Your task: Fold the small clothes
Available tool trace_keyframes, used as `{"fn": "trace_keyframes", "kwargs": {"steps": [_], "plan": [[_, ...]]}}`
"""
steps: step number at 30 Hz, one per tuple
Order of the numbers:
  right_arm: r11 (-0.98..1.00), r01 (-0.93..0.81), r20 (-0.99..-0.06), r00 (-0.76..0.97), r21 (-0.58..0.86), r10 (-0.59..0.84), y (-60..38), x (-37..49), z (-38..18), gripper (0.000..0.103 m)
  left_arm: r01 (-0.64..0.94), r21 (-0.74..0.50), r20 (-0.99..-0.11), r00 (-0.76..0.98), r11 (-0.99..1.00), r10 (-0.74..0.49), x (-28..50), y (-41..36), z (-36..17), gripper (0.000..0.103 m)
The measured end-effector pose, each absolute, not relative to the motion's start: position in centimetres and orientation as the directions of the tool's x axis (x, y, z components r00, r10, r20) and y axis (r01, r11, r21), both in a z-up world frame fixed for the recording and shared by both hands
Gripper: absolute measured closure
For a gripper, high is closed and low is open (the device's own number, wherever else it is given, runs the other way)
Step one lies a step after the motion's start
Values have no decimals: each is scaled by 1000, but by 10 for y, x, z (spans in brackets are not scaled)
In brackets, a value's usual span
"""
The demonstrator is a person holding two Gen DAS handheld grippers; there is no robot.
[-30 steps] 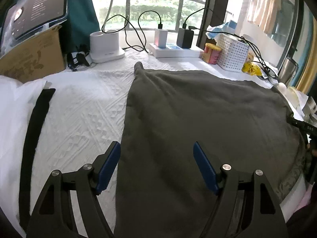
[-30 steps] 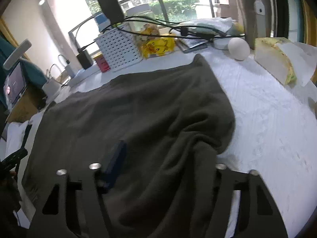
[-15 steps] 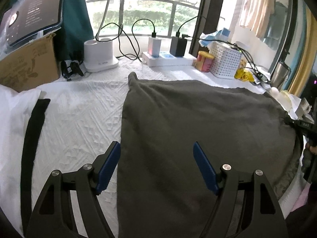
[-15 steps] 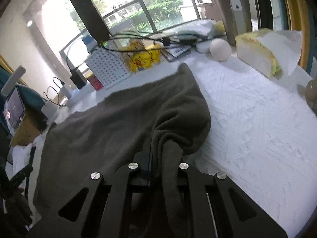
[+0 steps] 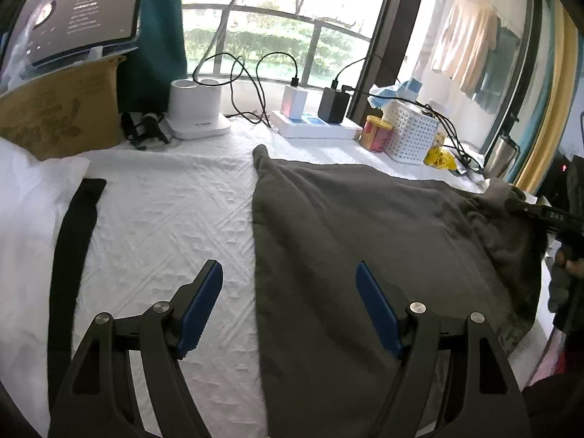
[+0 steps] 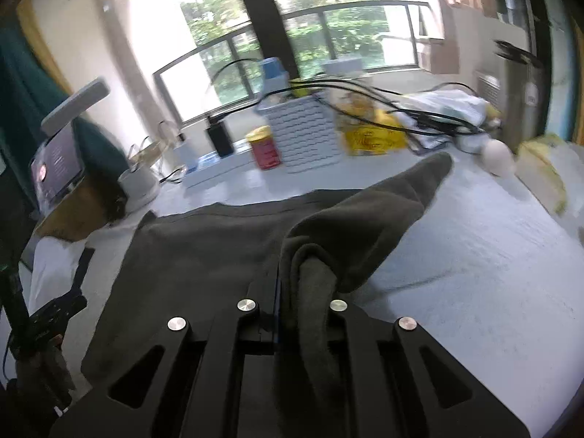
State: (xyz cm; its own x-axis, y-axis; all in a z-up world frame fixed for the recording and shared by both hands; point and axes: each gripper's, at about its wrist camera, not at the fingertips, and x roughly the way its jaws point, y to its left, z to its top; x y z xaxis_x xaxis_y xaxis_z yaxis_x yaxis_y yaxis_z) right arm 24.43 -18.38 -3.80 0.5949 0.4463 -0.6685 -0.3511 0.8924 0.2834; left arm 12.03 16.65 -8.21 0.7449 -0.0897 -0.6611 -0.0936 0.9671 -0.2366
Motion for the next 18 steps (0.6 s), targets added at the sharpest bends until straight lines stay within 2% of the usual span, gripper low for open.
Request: {"fn": "trace_keyframes", "kwargs": {"steps": [10,18], "plan": [[837,-475,-687,513,273,515,-105,239,-42,94,-65,-292,-594,795,954,-128,100,196,-76,25],[778,-561,-702,431,284,567,-46,232,-53,94,-100,-329,-585,802,939,-120,92,215,-80,25]]}}
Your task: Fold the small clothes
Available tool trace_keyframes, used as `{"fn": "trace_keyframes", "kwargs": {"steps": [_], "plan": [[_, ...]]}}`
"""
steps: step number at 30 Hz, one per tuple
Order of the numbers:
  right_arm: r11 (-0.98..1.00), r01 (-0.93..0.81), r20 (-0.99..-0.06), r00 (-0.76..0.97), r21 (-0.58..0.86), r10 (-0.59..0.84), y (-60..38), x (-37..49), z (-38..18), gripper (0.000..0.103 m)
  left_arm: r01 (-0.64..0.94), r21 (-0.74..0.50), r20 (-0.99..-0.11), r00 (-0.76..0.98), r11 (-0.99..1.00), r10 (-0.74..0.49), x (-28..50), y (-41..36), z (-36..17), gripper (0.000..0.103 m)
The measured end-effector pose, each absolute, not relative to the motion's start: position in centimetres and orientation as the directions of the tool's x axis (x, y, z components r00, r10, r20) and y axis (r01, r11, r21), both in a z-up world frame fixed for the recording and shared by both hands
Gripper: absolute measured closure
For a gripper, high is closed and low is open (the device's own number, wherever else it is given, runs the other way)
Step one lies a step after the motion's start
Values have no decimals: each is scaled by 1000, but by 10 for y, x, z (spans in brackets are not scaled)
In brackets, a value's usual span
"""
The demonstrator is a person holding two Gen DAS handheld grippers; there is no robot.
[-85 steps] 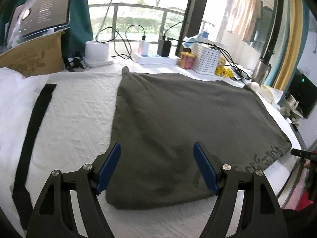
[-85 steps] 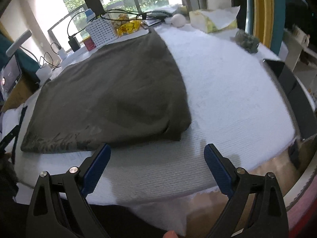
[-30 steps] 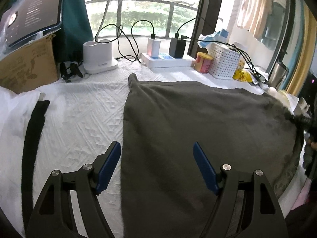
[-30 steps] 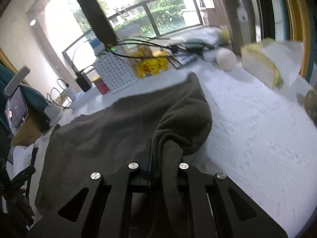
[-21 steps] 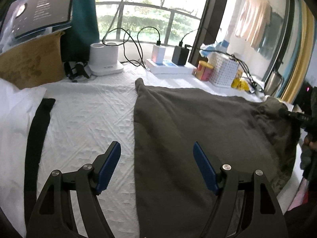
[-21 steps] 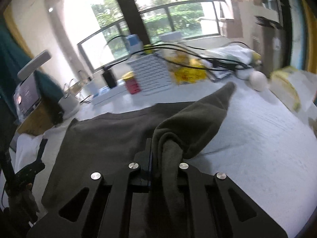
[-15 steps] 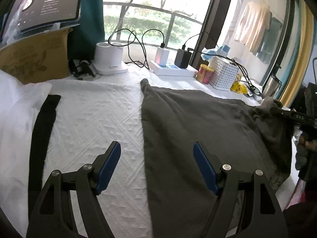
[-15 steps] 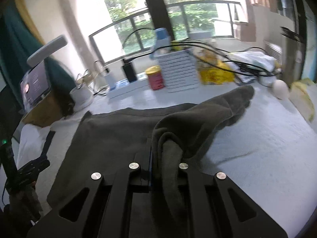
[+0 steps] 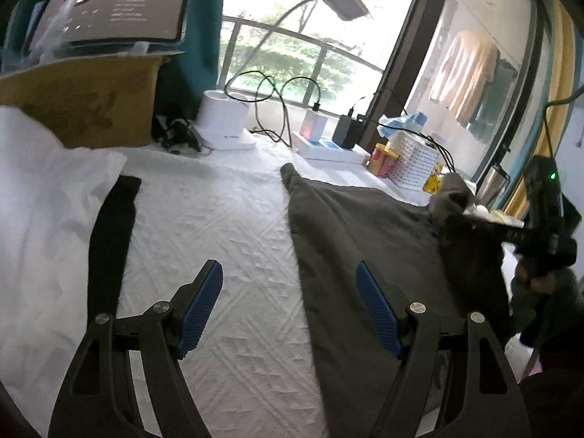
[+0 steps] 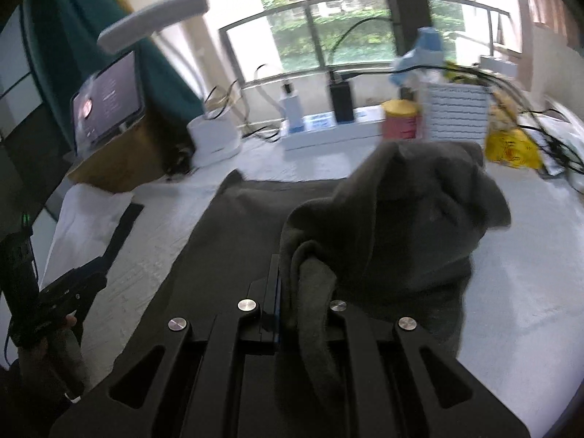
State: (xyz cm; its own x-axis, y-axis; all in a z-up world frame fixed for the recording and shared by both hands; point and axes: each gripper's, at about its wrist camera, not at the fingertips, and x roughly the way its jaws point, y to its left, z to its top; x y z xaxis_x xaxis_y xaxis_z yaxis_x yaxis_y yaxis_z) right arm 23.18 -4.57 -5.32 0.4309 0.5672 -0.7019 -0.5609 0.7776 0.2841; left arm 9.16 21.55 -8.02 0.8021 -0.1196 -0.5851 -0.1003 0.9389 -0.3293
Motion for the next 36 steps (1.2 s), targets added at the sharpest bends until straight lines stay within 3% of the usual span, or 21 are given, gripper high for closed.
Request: {"fn": "trace_keyframes", "kwargs": {"steps": [15,18,24,25,26,28,36], "plan": [[660,-690,-719,293,297,630,42,214,-65,94,-183,-334,-630,773,925,-75,80,240,-87,25],[657,-697,-760,250,288,599,56,212,-79,92,-199,-330,-635,770,923,-61,78,243,-87,25],[626,-715,-756,213,310,618,68,206,-85,89,-211,-322,-634,772,923,-44,70,244,-82,25],[615,-720,-748,204,322,631,68,205,-83,81,-211,-318,-633,773,924,-41,70,244,-81,25],[599,-723,-742,182,343,645,68,204,-82,60,-211,-311,-632,774,927,-36,69,243,-79,25],[571,-732,-728,153,371,669,69,195,-76,34,-213,-297,-630,776,931,-23,68,242,-74,25],[458,-818,-687,109,349,718,51,145,-37,33,-227,-251,-622,783,941,23,67,237,-57,25]]}}
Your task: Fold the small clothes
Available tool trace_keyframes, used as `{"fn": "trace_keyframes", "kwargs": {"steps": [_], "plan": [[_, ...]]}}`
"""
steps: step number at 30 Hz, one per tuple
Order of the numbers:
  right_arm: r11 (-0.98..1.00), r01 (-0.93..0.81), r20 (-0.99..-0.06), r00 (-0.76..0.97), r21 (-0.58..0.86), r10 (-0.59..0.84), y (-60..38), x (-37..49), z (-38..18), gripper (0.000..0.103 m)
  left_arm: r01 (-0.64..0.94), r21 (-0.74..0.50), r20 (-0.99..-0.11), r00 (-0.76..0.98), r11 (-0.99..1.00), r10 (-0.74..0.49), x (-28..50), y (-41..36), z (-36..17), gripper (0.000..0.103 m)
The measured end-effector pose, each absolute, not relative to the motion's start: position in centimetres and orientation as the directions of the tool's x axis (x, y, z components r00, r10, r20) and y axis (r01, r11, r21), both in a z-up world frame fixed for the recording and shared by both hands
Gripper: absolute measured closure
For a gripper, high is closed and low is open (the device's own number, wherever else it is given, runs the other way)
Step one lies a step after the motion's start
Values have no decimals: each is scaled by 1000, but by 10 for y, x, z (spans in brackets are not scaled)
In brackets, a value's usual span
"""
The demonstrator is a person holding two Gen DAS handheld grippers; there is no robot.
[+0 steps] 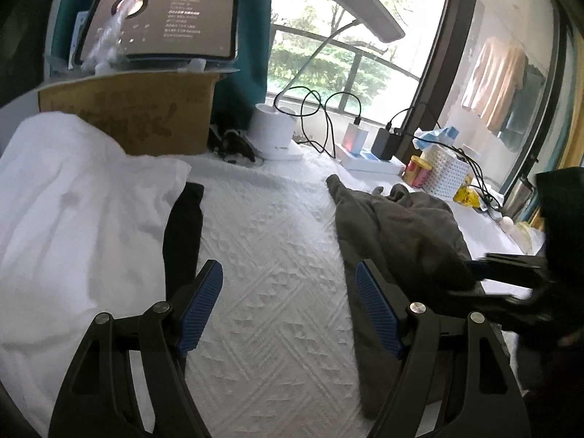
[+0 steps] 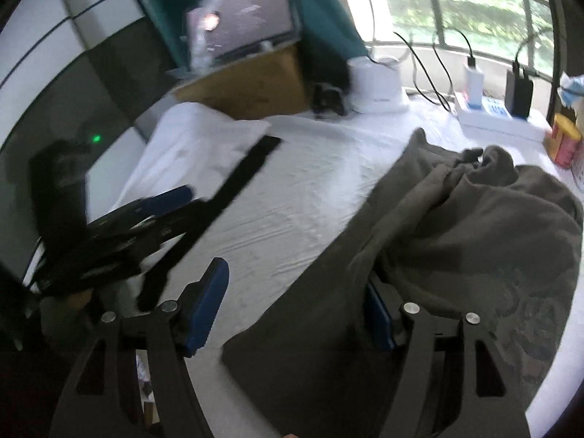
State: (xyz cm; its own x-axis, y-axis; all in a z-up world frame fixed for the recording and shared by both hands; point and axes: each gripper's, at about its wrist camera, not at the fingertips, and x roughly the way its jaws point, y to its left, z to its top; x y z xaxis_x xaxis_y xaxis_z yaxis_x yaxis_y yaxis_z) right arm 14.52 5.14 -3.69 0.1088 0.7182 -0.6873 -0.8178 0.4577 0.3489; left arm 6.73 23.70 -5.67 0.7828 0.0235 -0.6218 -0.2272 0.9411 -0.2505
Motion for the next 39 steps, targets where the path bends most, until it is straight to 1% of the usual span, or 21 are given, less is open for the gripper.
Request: {"fn": "trace_keyframes", "kwargs": {"steps": [3,6,10,12,16,20,22,24,26,28,29,30,31,32,34,35,36,38,39], "plan": [[448,-824,-670,116,347,733,32,138,-25,32,-216,-233,-626,779,948,24,74,230,-53,25],[458,-807,-661,114,374,742,8,141,-21,32,-193,-219,-625,780,956,14,84,217,-46,25],[509,-766,-644,167,392,747,-30,152,-20,32,-133,-203,-618,786,970,-21,99,190,-35,25],[537,-742,-632,200,401,748,-49,159,-21,32,-97,-192,-612,790,976,-42,107,173,-28,25],[620,-677,-649,270,397,711,-84,179,-34,32,-19,-179,-604,791,984,-95,124,138,-16,25],[678,-617,-663,317,399,678,-112,195,-48,32,114,-138,-618,766,984,-176,144,88,-11,25],[707,-595,-674,343,382,654,-126,200,-54,32,181,-95,-641,741,979,-199,153,62,-14,25],[726,-572,-682,356,382,639,-137,205,-59,32,249,-27,-690,696,968,-199,162,33,-24,25],[744,-539,-684,369,394,629,-152,210,-63,32,315,10,-746,635,949,-203,169,13,-39,25],[758,-517,-684,384,397,620,-165,212,-66,32,347,30,-783,591,937,-194,174,4,-54,25],[766,-506,-685,392,397,614,-172,213,-67,32,352,45,-807,564,935,-174,178,2,-65,28],[773,-494,-686,399,398,608,-178,214,-69,32,355,46,-822,545,934,-167,180,3,-71,35],[779,-482,-688,403,402,604,-184,214,-71,32,357,37,-834,525,933,-167,180,5,-77,58],[784,-470,-690,404,406,600,-189,214,-73,32,352,25,-851,499,936,-165,183,7,-82,71],[791,-449,-696,403,416,594,-196,215,-79,32,361,18,-863,476,933,-168,182,11,-87,73],[793,-443,-700,400,419,592,-198,215,-82,32,371,21,-868,468,928,-168,178,13,-88,82],[795,-437,-704,395,421,590,-199,214,-85,32,378,26,-869,466,925,-166,176,13,-88,88],[794,-435,-708,388,425,591,-200,213,-88,32,385,43,-860,483,922,-162,168,14,-83,94],[792,-437,-710,382,425,592,-199,212,-89,32,382,48,-850,500,923,-163,164,16,-78,94]]}}
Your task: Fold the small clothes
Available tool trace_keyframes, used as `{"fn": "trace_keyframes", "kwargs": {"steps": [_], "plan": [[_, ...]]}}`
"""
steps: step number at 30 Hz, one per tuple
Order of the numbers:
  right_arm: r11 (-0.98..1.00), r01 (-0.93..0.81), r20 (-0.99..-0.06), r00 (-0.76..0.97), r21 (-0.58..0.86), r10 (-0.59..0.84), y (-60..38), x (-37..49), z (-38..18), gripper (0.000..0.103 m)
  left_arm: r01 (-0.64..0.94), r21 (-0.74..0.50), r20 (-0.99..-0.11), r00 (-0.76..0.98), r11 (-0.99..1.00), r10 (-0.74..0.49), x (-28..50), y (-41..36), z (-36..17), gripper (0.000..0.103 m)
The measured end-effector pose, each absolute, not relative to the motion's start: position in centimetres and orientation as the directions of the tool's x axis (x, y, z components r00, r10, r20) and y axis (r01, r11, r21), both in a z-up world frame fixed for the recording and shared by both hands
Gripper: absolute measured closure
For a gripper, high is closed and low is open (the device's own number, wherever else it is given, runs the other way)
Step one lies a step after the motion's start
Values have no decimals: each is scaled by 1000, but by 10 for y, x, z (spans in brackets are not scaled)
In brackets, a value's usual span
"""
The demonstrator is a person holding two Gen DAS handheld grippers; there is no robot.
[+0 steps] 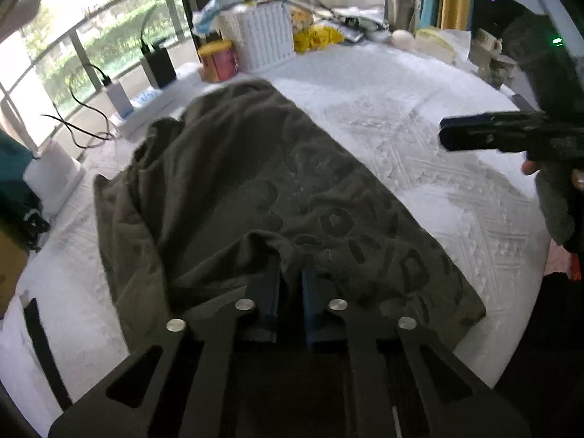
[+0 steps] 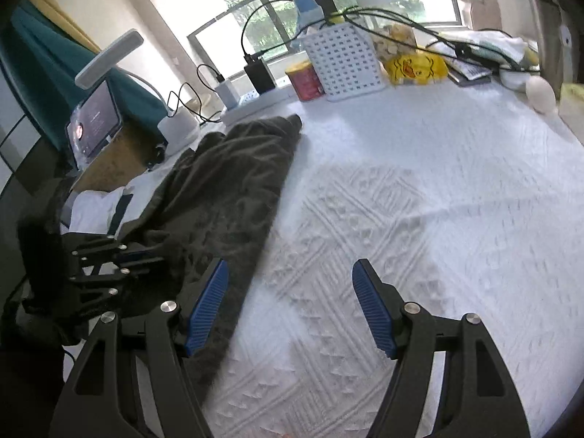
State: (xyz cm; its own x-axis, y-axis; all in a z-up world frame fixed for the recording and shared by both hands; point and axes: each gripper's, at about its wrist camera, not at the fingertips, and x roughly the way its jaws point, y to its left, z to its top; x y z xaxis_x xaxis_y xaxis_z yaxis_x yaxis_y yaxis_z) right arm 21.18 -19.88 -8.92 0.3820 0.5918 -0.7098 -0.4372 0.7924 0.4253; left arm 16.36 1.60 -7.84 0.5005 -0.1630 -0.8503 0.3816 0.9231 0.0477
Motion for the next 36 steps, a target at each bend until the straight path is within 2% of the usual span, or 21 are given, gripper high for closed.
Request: {"fn": "trace_keyframes", "kwargs": {"steps": [7,14,23,30,33,34,35,36], "plan": [[776,-469,-709,362,422,605,-184,206,-89,32,289,40,-816,561,956,-135,121,47,-52,95],[757,-503,-722,323,417,612,-163,197,-94,32,185,26,-832,549,982,-81,81,83,-64,95],[755,-541,-757,295,371,584,-147,184,-101,32,147,-9,-858,506,989,-83,51,103,-86,94],[760,-539,-760,302,362,576,-148,188,-98,32,115,-20,-829,554,993,-81,35,109,-75,94],[761,-542,-759,308,356,574,-147,192,-96,32,96,-44,-786,612,994,-93,29,112,-58,81],[761,-542,-758,309,355,574,-145,193,-95,32,87,-54,-775,625,995,-97,29,113,-53,69],[760,-544,-757,309,356,576,-145,195,-94,32,72,-63,-763,640,995,-94,29,115,-49,63],[759,-546,-756,309,356,577,-144,196,-93,32,67,-66,-758,645,996,-94,31,116,-47,62]]}}
